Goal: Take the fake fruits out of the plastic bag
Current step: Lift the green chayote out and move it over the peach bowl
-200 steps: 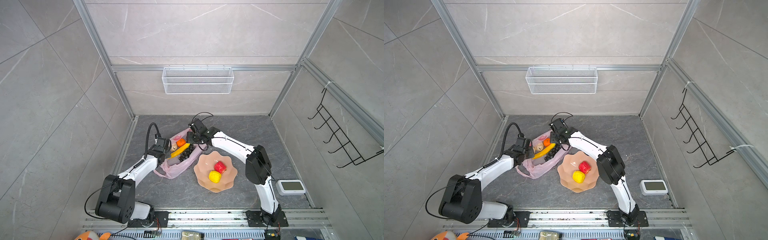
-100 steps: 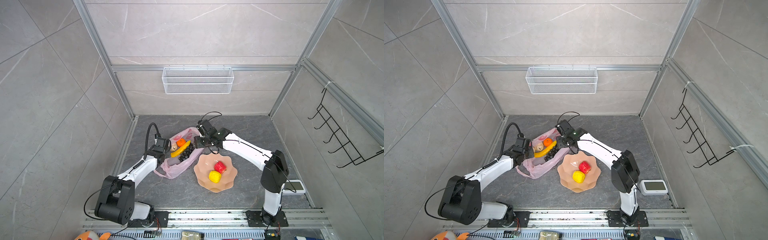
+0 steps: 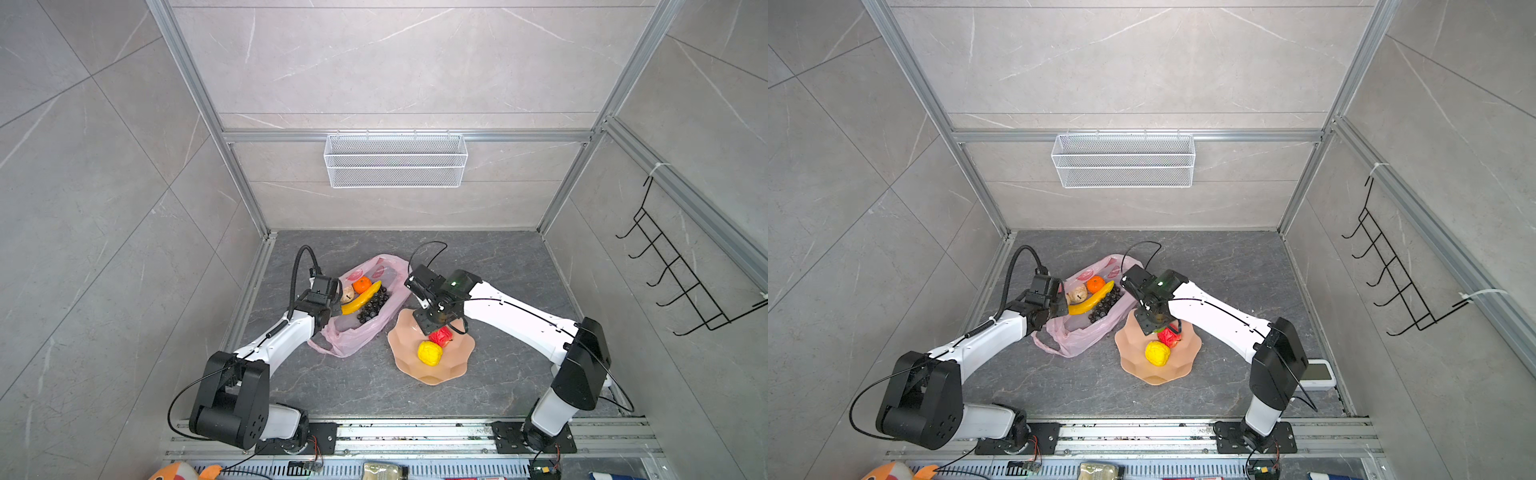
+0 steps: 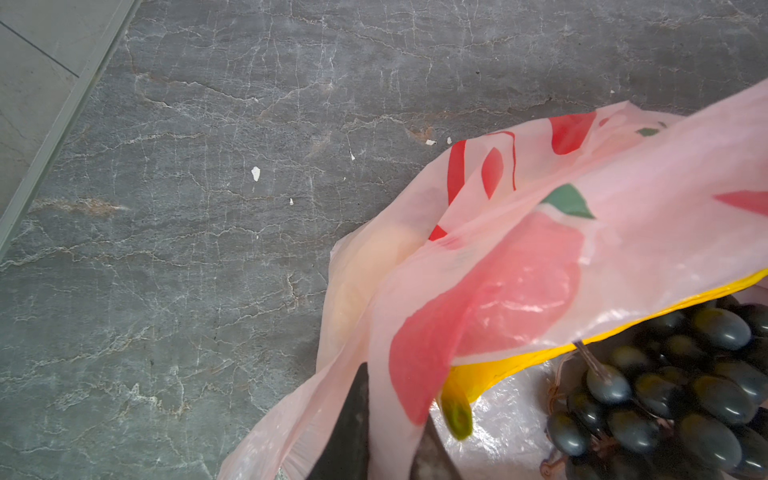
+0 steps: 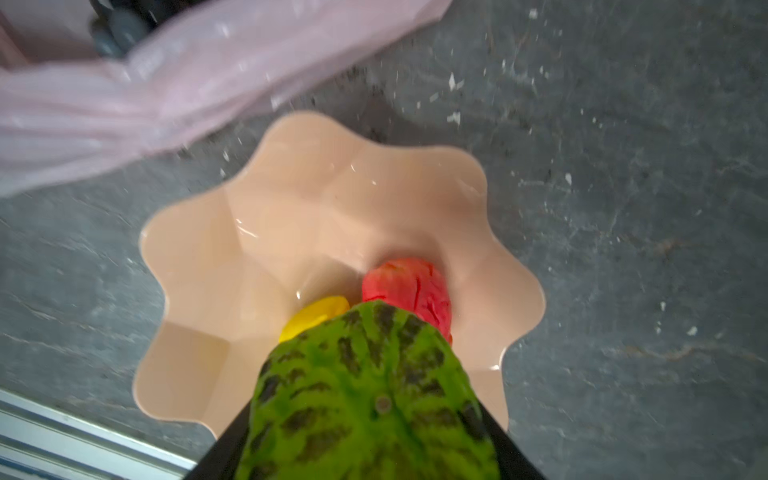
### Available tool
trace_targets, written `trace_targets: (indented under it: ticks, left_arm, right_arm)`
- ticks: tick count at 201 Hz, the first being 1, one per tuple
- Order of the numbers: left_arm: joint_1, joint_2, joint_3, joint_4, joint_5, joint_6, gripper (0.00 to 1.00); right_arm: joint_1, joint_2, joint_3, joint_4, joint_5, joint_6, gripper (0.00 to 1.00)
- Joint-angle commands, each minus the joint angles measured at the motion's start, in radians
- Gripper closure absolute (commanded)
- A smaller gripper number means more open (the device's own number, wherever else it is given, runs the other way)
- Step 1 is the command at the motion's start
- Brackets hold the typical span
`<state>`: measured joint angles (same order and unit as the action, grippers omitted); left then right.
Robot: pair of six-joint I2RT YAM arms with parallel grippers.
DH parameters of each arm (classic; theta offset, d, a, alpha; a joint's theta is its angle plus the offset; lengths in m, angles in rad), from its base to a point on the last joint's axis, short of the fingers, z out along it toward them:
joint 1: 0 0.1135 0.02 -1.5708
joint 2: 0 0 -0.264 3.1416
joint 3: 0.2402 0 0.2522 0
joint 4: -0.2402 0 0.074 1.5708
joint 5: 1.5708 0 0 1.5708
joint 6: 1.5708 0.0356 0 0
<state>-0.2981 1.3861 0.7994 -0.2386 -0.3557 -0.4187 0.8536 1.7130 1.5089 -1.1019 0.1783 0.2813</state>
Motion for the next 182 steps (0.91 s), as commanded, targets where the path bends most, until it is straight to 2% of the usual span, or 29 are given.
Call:
trace_targets:
  ticks: [1, 66, 182]
  left_arm:
    - [0.002, -0.024, -0.003, 0.011, 0.007, 0.011, 0.86]
    - [0.003, -0.021, -0.002, 0.01, 0.0, 0.014, 0.86]
    - [0.003, -0.019, -0.002, 0.01, -0.007, 0.017, 0.86]
  right_arm:
    - [0.02, -0.02, -0.028, -0.15, 0.053, -0.035, 0.42]
    - [0.055, 0.032, -0.049, -0.248, 0.064, -0.059, 0.41]
    - [0.058, 0.121, -0.138, -0.191, 0.104, -0.067, 0.36]
